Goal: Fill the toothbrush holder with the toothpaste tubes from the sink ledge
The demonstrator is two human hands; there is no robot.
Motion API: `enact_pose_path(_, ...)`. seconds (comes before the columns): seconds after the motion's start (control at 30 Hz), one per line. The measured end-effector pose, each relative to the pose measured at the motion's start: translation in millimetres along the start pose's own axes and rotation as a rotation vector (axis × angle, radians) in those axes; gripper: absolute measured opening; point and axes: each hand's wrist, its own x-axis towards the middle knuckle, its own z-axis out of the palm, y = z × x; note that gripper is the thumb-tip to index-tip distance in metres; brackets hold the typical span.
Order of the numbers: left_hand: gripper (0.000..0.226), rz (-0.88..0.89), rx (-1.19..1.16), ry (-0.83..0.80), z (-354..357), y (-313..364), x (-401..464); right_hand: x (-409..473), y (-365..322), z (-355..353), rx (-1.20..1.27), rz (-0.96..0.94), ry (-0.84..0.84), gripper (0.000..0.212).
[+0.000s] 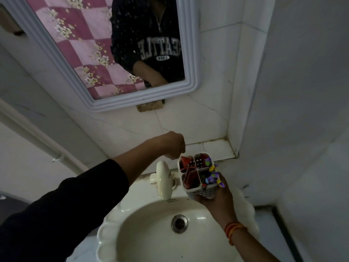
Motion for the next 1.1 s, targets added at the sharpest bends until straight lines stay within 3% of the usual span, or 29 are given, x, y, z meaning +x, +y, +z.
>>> enact_pose_path(0.13,0.031,-0.022,0.107,-0.102,18.6,4.4,17.2,3.2,3.1,0.4,-0.039,0.016,0.007,0.088)
enact_pose_path(0.23,0.021,-0.063,0.008,-0.034,19.1,7.6,25.0,4.1,3.2,-2.8,-0.089,0.028,0.034,0.087)
enact_pose_path(0.47,0.037,-0.214,-0.647,0.189,-4.2,25.4,37.6,66.0,-15.0,-40.8,-0.22,-0.004,0.119,0.082)
enact_pose_path(0.7,0.052,-0.317,-1.182,0.197,-17.6,33.8,87.1,124.5,-6.0,-59.3,-0.283,0.088,0.122,0.073)
enact_pose_path(0.8,0.055,-0.329,-1.241,0.244,-14.0,29.7,103.4,134.8,-4.1,-56.4,-0.268,0.11,0.152,0.078)
enact_pose_path(1.03,0.02,-0.374,-1.249,0.328,1.1,16.6,110.3,139.9,-10.2,-53.6,-0.248,0.158,0.135,0.075)
enact_pose_path(1.1,0.022,-0.378,-1.246,0.335,0.2,21.2,94.9,131.9,-14.2,-54.1,-0.259,0.17,0.148,0.077)
